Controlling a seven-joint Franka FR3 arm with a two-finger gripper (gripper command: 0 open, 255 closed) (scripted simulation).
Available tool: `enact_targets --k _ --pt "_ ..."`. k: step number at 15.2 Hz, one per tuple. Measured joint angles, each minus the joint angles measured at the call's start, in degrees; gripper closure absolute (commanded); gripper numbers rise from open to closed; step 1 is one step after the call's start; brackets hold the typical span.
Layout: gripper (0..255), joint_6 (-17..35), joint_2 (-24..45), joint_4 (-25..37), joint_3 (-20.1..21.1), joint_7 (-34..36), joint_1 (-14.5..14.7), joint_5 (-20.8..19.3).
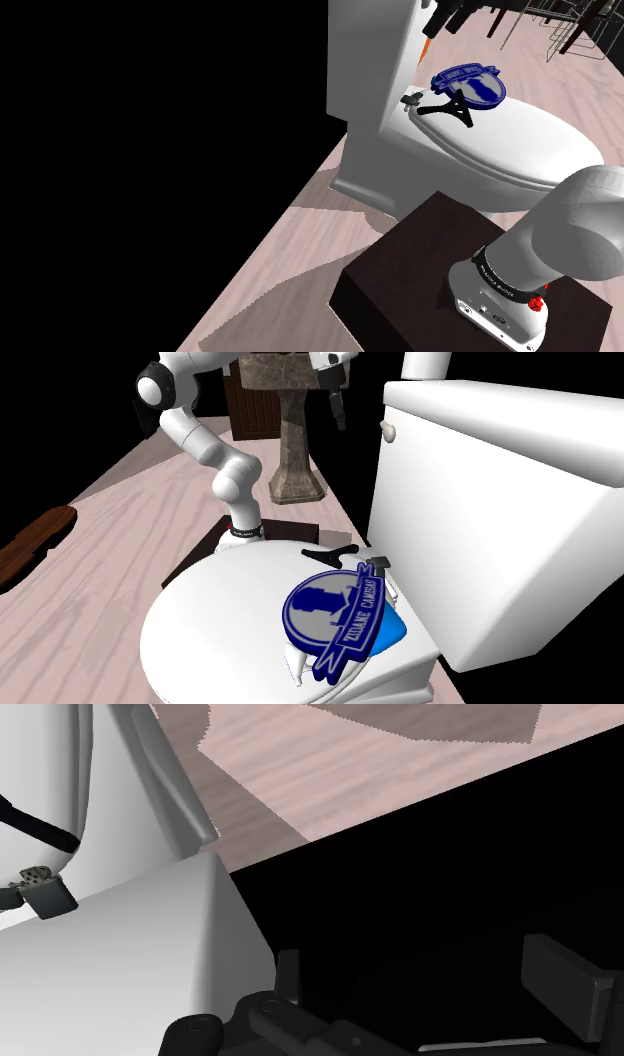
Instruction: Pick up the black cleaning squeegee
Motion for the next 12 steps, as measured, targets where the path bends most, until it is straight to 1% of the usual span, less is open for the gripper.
enact_targets --k 2,4,9,12 --pt "0 0.26 0.07 -0.54 -0.29 -0.72 -0.03 -0.44" --pt "0 0.89 0.38 -2.01 -1.28 -3.1 -0.19 -1.97" --pt "0 4.13 1.07 -7.69 -4.42 -10.42 -1.0 -7.0" --pt "0 6.18 3.07 -9.33 -6.57 -14.91 -1.74 -10.41"
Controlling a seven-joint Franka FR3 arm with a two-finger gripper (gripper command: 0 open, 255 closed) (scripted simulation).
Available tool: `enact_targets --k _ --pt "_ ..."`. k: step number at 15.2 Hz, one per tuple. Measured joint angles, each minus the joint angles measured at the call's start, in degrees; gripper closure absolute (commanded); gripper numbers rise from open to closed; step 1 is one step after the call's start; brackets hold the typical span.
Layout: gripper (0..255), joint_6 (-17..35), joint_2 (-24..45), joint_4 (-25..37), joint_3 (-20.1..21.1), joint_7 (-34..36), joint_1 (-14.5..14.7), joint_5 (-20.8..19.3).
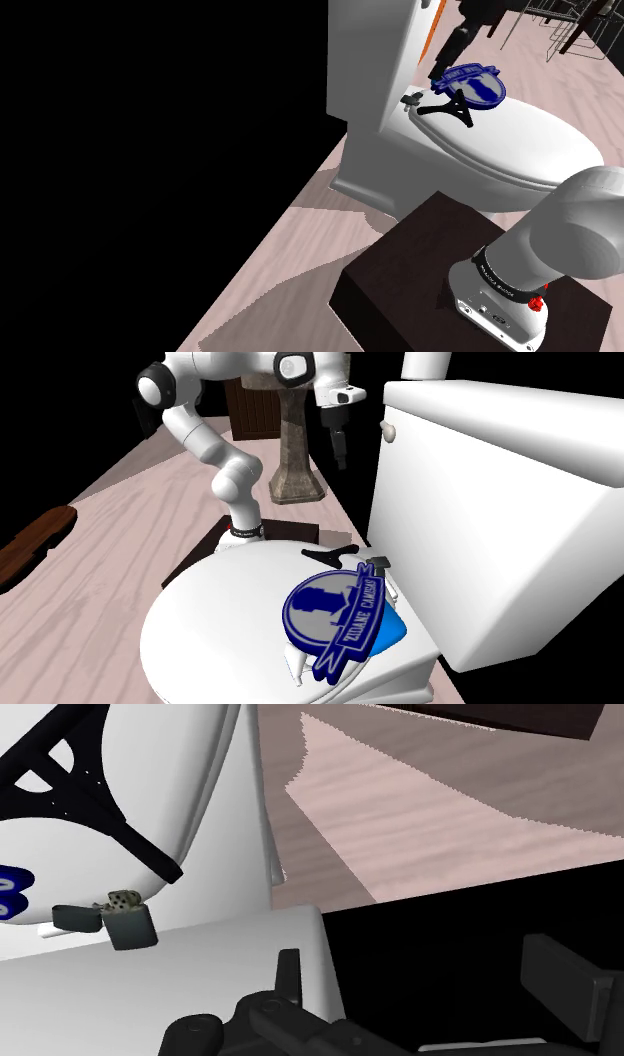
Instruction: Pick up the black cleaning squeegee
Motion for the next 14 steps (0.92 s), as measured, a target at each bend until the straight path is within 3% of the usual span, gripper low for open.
enact_targets --k 14 --pt "0 15.38 14.82 -4.08 -10.14 -18.31 -5.07 -16.99"
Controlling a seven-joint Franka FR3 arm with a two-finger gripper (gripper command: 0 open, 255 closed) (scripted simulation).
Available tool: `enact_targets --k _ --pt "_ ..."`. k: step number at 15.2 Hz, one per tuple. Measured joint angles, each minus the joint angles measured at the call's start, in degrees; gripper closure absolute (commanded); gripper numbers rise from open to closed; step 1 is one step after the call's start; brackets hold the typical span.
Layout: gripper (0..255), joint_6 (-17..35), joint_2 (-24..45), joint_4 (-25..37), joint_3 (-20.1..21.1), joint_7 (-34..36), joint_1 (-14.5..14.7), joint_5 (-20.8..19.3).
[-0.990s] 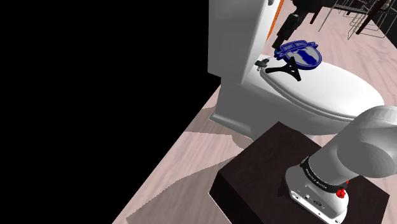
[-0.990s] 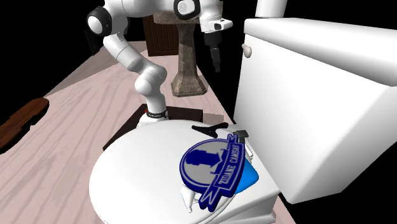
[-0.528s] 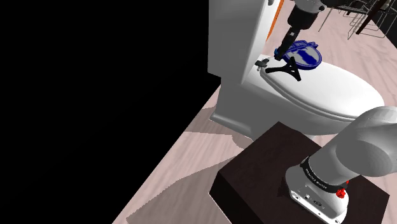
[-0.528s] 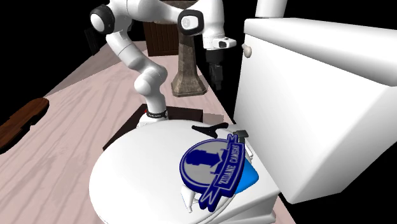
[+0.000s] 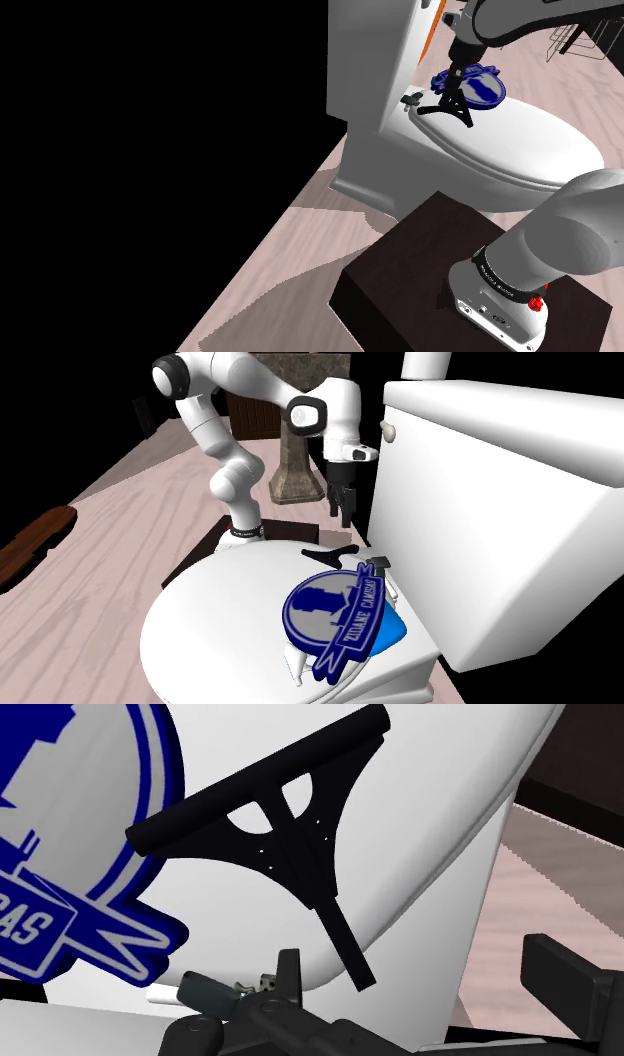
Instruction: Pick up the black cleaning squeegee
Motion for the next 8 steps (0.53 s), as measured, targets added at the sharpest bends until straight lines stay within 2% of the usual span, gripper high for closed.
enact_targets --k 4,8 --pt "0 4.71 6.61 2.06 -2.59 -4.12 -1.31 -4.21" --pt "0 8.48 9.05 0.7 -3.38 -4.12 -1.77 -5.67"
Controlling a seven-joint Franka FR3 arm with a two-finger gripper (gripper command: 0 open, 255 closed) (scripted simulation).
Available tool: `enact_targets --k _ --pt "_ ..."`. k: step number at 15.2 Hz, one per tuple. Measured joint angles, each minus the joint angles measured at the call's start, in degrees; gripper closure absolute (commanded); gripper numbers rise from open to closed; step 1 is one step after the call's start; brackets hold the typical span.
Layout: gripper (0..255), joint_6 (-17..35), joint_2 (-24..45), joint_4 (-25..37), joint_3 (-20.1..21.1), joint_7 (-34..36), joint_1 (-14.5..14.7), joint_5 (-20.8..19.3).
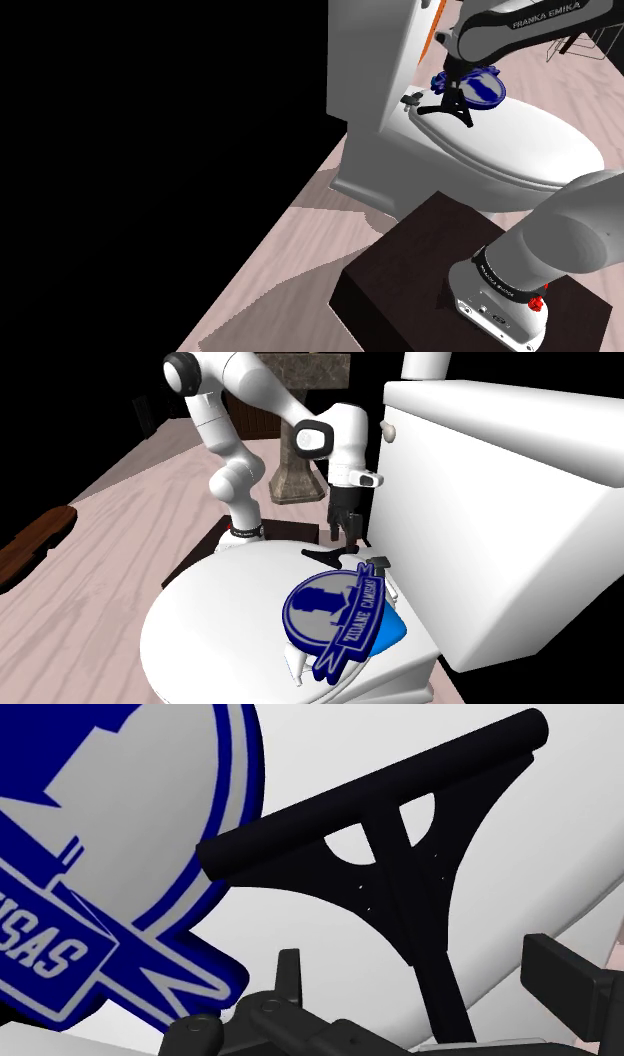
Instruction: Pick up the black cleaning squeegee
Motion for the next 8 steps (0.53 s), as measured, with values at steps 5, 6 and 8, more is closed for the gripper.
enact_targets --k 5,6,8 --pt "255 3.47 1.56 -1.95 -0.48 0.83 -0.34 -0.9" --pt "255 3.62 1.63 -2.04 -0.47 0.91 -0.34 -0.94" --pt "255 3.75 1.69 -2.11 -0.46 0.99 -0.33 -0.96"
